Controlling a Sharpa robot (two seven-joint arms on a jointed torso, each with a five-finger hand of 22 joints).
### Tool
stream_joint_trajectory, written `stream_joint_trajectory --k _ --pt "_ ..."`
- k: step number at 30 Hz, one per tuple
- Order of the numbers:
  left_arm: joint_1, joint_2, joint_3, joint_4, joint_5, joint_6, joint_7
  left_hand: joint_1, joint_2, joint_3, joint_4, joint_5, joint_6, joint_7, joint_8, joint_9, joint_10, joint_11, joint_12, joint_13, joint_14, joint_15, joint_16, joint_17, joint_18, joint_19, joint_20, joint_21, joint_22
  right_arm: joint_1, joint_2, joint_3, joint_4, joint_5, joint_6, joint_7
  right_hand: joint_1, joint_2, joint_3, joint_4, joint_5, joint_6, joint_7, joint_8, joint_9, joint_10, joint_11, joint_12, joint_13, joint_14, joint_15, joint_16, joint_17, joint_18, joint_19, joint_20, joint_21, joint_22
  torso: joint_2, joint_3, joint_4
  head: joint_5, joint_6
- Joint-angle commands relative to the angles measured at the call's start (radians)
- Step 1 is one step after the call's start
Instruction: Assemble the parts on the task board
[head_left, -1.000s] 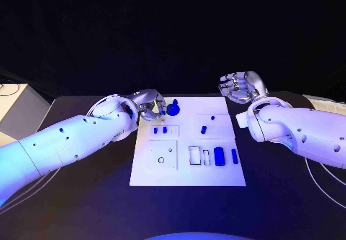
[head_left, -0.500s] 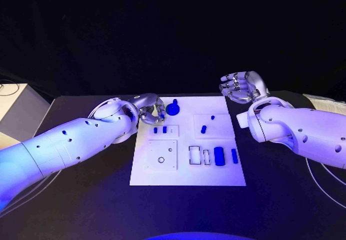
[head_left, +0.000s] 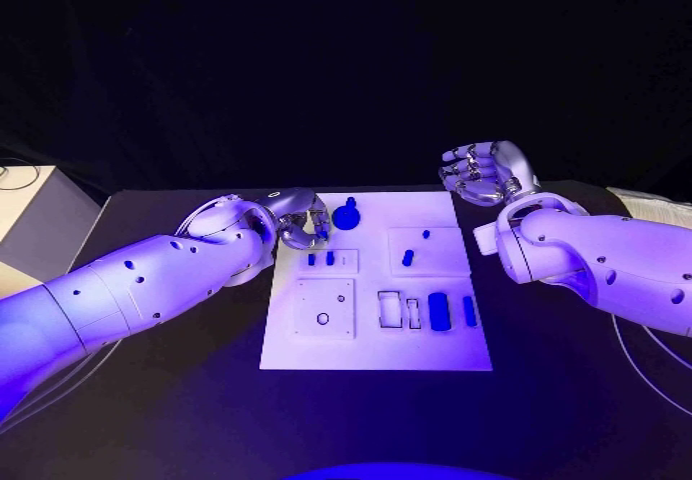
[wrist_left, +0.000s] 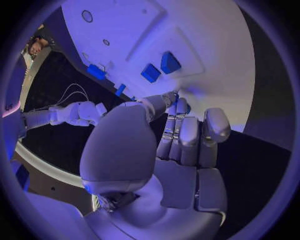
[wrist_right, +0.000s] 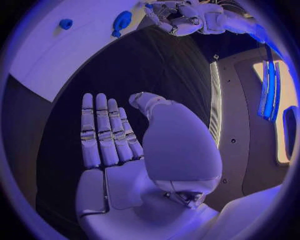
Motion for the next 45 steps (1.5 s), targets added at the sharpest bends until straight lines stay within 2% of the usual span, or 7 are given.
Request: stream_joint_trajectory --k 1,9,18,36,45 --pt "-0.001 0.002 0.000 0.002 -0.014 0.021 -0.001 -0.004 -0.003 0.001 -0.007 0.000 0.008 0.003 -0.002 0.001 0.006 -0.001 -0.006 -0.002 0.002 0.002 0.000 -0.004 -0.017 0.003 -0.001 0.003 0.002 0.000 0.000 0.000 0.001 -0.003 0.014 0.009 -0.007 0.005 -0.003 -0.004 0.003 -0.001 0.016 -0.004 -0.001 -0.002 0.002 -0.006 -0.001 0.003 0.006 -0.003 -0.001 0.005 -0.003 -0.002 -0.004 -0.001 -0.001 -0.0003 0.0001 0.000 -0.001" --pt "-0.004 0.003 0.000 0.000 -0.018 0.023 -0.003 -0.005 -0.003 0.001 -0.007 0.000 0.008 0.003 -0.002 0.001 0.006 -0.001 -0.006 -0.002 0.001 0.002 -0.001 -0.007 -0.016 0.002 -0.001 0.001 0.000 0.000 0.000 0.000 0.001 -0.003 0.015 0.009 -0.008 0.005 -0.003 -0.005 0.003 0.000 0.016 -0.005 -0.001 -0.002 0.002 -0.006 -0.001 0.003 0.006 -0.004 -0.002 0.006 -0.003 -0.002 -0.004 -0.003 0.000 0.0011 -0.0003 0.001 0.000" --pt "-0.005 0.005 -0.001 -0.003 -0.022 0.027 -0.006 -0.005 -0.003 0.001 -0.008 0.000 0.009 0.003 -0.003 0.000 0.007 -0.001 -0.007 -0.002 -0.001 0.002 -0.002 -0.009 -0.016 0.001 -0.001 0.001 -0.001 0.000 -0.001 0.000 0.001 -0.003 0.015 0.009 -0.008 0.005 -0.003 -0.005 0.003 0.000 0.016 -0.005 -0.001 -0.002 0.002 -0.006 -0.001 0.003 0.006 -0.004 -0.002 0.006 -0.003 -0.002 -0.004 -0.003 0.000 0.0011 -0.0008 0.001 0.000" --pt "-0.008 0.010 -0.007 -0.013 -0.022 0.025 -0.017 -0.005 -0.002 0.002 -0.008 0.000 0.011 0.003 -0.004 0.000 0.010 -0.001 -0.010 -0.002 -0.001 0.002 -0.002 -0.010 -0.016 0.001 -0.001 0.002 0.000 0.000 -0.002 0.000 0.002 -0.003 0.015 0.009 -0.008 0.005 -0.003 -0.005 0.003 0.000 0.016 -0.005 -0.001 -0.002 0.002 -0.006 -0.001 0.003 0.006 -0.004 -0.002 0.006 -0.003 -0.002 -0.004 -0.003 0.001 -0.0012 -0.0004 -0.004 -0.003" --pt "-0.008 0.016 -0.010 -0.021 -0.020 0.039 -0.018 -0.005 -0.001 0.001 -0.010 0.000 0.015 0.002 -0.005 0.001 0.014 -0.002 -0.011 -0.001 0.000 0.001 -0.001 -0.008 -0.017 0.002 -0.001 0.003 0.002 0.000 0.002 0.000 0.000 -0.003 0.017 0.009 -0.008 0.005 -0.003 -0.005 0.003 0.000 0.016 -0.005 -0.001 -0.002 0.002 -0.006 -0.001 0.003 0.006 -0.004 -0.002 0.006 -0.003 -0.002 -0.004 -0.003 0.001 0.0004 -0.0008 0.000 -0.006"
